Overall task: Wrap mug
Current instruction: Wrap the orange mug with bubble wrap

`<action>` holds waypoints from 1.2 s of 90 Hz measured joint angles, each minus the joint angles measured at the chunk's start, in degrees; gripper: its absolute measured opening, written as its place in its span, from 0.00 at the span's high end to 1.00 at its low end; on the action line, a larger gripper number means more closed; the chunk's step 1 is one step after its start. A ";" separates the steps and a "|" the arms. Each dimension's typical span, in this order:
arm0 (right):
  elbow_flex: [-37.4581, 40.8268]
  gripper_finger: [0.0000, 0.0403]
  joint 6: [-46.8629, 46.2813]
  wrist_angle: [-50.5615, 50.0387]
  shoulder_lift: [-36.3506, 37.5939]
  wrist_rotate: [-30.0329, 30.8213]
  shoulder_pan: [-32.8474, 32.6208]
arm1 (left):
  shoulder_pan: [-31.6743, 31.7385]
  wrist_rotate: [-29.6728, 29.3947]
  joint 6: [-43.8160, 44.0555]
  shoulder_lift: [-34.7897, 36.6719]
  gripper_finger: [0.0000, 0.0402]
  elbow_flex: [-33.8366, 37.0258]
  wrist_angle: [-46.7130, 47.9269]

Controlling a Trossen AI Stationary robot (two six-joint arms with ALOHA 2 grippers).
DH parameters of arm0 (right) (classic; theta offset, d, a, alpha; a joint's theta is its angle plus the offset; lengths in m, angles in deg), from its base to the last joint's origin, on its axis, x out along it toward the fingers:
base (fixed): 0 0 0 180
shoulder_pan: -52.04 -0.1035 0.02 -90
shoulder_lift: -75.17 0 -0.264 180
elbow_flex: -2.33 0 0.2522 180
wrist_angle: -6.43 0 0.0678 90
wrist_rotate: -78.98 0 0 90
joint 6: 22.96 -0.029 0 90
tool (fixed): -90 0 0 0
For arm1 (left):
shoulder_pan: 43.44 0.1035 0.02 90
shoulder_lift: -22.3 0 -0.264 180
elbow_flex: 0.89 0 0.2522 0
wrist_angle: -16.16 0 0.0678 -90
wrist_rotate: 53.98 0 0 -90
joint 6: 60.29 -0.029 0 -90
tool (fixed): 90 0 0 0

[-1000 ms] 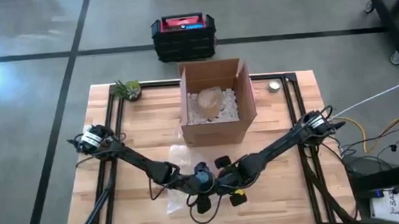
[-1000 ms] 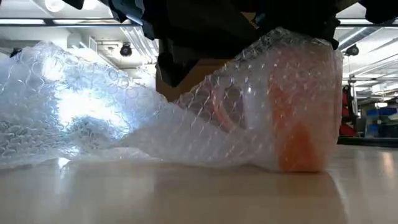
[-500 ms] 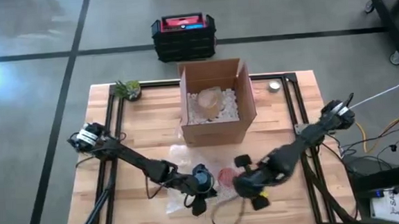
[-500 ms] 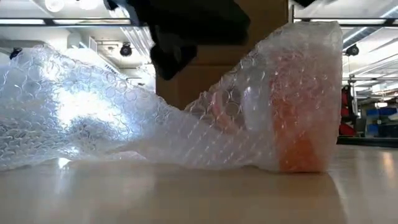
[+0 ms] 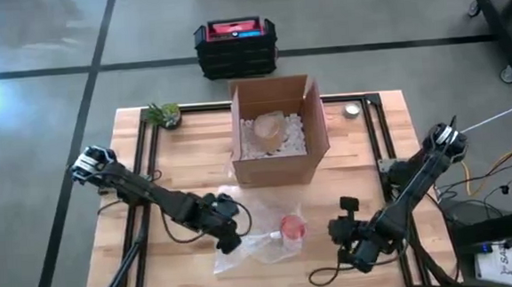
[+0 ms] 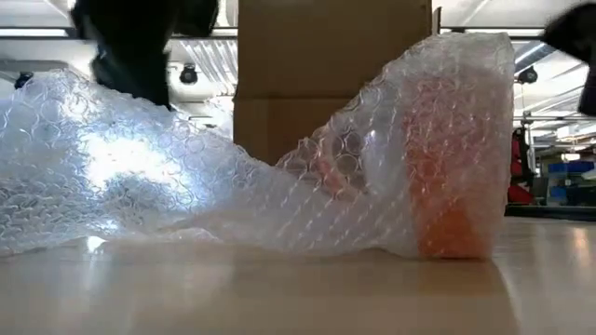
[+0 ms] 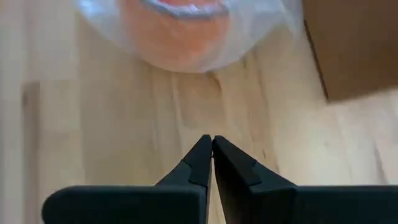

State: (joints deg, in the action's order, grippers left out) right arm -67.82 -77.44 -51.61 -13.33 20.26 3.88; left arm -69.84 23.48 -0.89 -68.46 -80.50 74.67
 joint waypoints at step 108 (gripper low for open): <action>7.55 0.99 8.70 21.86 -1.69 9.86 2.10 | -0.04 -10.21 -0.55 0.25 0.99 7.66 -30.10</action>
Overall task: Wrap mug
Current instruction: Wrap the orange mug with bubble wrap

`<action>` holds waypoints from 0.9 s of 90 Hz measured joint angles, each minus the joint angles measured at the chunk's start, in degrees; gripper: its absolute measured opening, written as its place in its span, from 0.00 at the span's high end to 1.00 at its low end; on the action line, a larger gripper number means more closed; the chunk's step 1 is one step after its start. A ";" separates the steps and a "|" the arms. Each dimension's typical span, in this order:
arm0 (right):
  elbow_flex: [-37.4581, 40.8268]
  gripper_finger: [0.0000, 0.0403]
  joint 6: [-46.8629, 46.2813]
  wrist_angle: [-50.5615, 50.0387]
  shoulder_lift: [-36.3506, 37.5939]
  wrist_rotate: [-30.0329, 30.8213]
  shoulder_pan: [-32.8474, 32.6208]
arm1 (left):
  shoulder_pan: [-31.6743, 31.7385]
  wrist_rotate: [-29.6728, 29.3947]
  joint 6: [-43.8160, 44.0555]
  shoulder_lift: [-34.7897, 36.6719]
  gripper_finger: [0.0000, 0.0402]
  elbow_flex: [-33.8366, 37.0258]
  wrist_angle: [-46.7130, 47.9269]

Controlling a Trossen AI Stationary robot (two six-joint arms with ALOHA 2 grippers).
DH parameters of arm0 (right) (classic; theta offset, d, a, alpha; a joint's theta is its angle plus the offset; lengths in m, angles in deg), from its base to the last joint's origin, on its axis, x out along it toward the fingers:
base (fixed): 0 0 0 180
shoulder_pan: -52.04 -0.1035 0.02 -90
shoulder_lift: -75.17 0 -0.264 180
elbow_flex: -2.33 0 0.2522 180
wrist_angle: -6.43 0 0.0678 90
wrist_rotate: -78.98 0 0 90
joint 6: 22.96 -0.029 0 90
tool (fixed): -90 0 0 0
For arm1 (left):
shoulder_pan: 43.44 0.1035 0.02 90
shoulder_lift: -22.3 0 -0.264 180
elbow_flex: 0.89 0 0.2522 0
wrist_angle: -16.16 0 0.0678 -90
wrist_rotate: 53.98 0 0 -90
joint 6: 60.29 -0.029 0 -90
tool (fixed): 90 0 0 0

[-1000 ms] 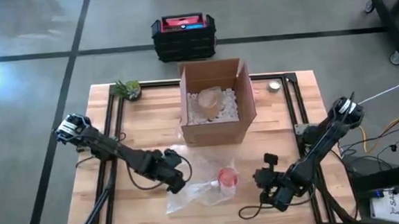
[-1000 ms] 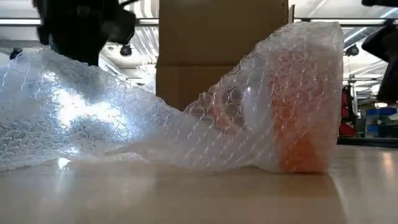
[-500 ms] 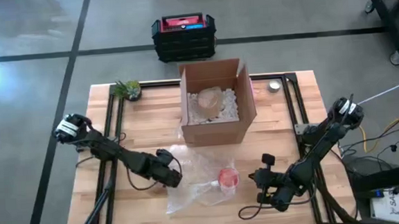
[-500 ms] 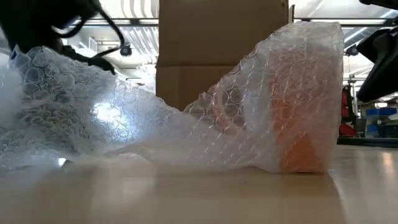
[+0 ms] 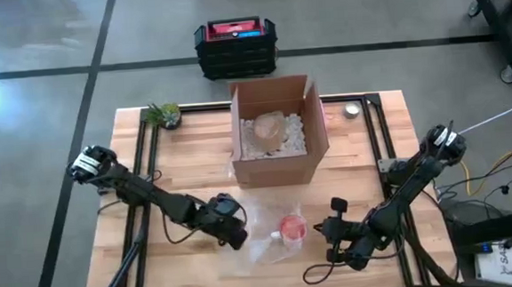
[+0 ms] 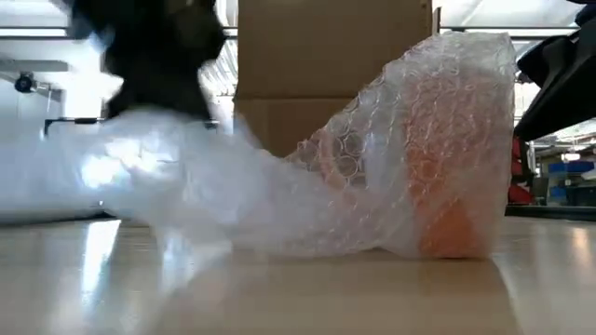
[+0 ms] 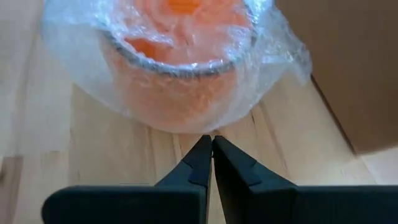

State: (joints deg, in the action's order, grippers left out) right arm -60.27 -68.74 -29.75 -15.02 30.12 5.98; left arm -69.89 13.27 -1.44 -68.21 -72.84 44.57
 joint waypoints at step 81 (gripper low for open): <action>-8.09 0.99 13.20 6.16 0.09 -15.89 2.56 | 2.92 13.23 -20.30 -26.03 1.00 -26.82 -7.57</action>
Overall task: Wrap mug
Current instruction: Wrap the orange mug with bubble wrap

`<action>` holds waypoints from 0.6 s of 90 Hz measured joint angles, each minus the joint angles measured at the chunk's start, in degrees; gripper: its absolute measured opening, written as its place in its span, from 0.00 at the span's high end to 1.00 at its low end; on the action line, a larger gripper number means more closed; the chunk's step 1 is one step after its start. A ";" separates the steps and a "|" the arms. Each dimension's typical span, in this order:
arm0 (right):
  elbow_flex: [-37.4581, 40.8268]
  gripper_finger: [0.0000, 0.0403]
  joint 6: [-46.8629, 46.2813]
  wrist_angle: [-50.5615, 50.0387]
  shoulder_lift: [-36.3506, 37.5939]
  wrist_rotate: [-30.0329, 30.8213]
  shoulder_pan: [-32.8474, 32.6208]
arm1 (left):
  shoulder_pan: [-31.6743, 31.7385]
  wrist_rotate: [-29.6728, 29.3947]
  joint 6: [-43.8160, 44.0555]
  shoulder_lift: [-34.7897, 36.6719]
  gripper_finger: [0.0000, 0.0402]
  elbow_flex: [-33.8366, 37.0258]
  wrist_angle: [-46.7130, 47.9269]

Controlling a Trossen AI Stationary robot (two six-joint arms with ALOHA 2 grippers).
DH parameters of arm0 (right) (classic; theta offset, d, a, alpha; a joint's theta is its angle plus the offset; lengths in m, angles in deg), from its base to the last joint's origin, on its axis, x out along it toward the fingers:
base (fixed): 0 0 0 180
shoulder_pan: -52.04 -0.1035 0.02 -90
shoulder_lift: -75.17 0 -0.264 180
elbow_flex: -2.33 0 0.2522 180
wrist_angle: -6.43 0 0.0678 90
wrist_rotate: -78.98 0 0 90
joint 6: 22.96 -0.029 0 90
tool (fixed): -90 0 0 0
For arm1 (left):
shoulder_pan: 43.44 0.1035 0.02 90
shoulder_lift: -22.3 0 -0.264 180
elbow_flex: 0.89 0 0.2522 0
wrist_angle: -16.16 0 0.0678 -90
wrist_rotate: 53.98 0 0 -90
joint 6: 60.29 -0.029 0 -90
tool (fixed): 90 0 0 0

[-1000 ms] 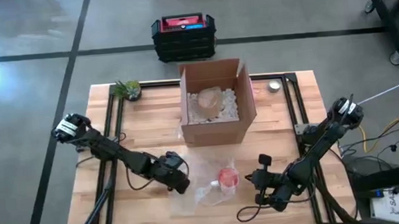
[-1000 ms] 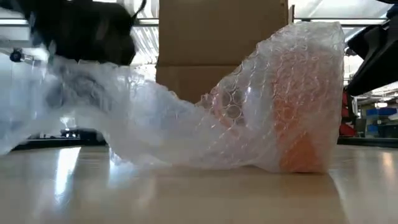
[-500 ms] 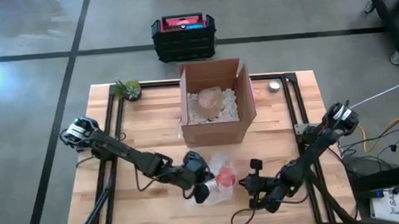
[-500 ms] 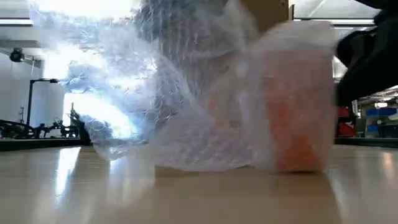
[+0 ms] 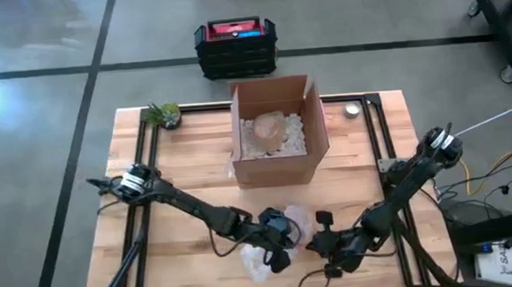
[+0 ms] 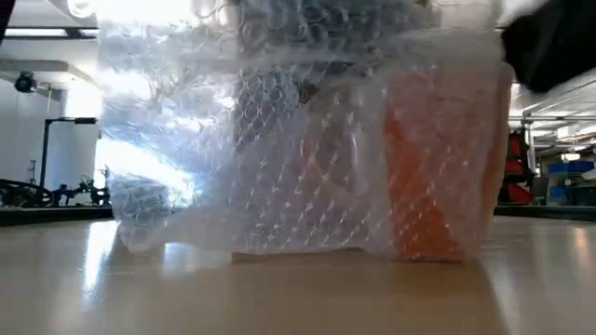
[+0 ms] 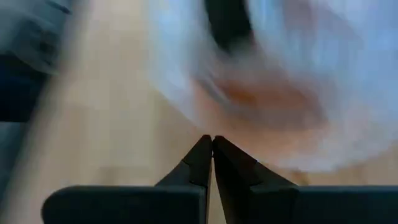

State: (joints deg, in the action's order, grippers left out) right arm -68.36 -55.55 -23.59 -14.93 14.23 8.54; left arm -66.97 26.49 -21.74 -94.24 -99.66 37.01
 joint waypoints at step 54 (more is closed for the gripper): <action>-8.67 0.99 11.80 -9.89 -7.16 -4.90 9.46 | 0.72 1.48 -2.46 0.31 1.00 -0.68 1.05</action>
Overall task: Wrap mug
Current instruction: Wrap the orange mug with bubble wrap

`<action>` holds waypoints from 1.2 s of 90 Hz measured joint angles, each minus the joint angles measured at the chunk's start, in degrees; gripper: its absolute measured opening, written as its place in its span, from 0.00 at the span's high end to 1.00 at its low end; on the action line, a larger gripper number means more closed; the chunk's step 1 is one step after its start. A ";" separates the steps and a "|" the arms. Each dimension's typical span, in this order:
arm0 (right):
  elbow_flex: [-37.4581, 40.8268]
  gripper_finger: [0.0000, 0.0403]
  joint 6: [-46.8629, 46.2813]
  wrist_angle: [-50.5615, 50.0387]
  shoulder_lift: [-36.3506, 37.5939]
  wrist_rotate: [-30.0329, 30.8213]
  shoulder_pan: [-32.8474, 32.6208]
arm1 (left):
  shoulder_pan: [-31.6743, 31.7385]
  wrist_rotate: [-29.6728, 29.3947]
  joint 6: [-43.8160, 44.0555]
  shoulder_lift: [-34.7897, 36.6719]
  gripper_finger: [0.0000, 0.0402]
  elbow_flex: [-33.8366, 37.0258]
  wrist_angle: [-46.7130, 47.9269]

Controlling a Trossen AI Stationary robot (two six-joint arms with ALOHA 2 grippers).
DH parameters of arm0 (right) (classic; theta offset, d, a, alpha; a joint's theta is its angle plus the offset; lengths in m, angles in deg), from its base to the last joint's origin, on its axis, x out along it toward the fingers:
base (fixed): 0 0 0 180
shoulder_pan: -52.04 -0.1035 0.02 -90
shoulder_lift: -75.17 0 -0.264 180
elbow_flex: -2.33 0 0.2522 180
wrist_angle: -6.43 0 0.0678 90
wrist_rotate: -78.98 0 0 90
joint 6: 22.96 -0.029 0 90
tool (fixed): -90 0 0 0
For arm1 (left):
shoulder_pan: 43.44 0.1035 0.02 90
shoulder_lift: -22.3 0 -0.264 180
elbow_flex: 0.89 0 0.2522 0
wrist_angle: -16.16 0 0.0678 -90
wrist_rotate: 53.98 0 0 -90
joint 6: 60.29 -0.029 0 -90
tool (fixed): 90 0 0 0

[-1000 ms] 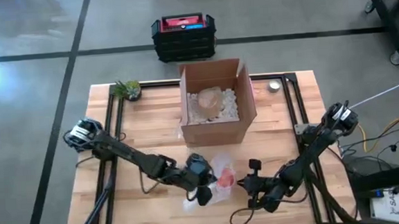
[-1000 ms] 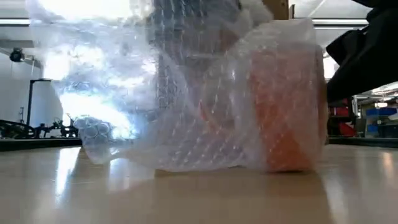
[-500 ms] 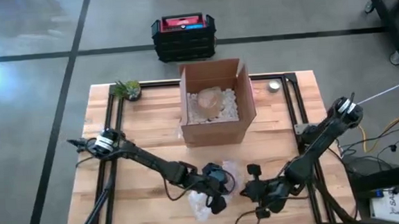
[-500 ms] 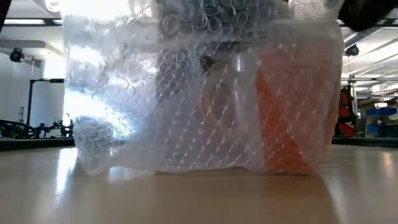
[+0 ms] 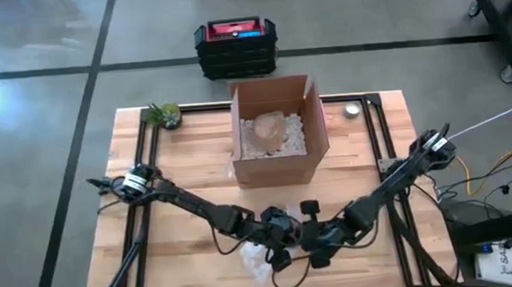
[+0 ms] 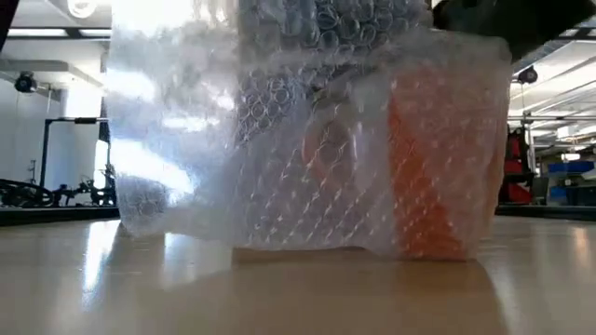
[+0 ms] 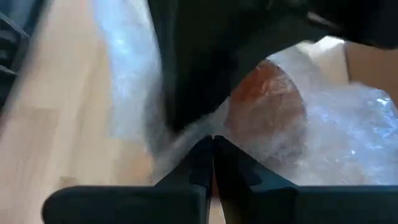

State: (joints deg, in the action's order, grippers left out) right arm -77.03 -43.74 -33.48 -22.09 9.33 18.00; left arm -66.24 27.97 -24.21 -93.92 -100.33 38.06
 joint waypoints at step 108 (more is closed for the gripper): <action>-1.37 0.99 4.23 1.62 -0.48 -0.86 1.46 | -9.49 -10.14 2.70 11.25 0.96 8.47 12.61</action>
State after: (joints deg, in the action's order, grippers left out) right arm -78.41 -39.52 -31.86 -22.56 8.46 19.46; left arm -75.74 17.83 -21.51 -82.67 -91.87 50.66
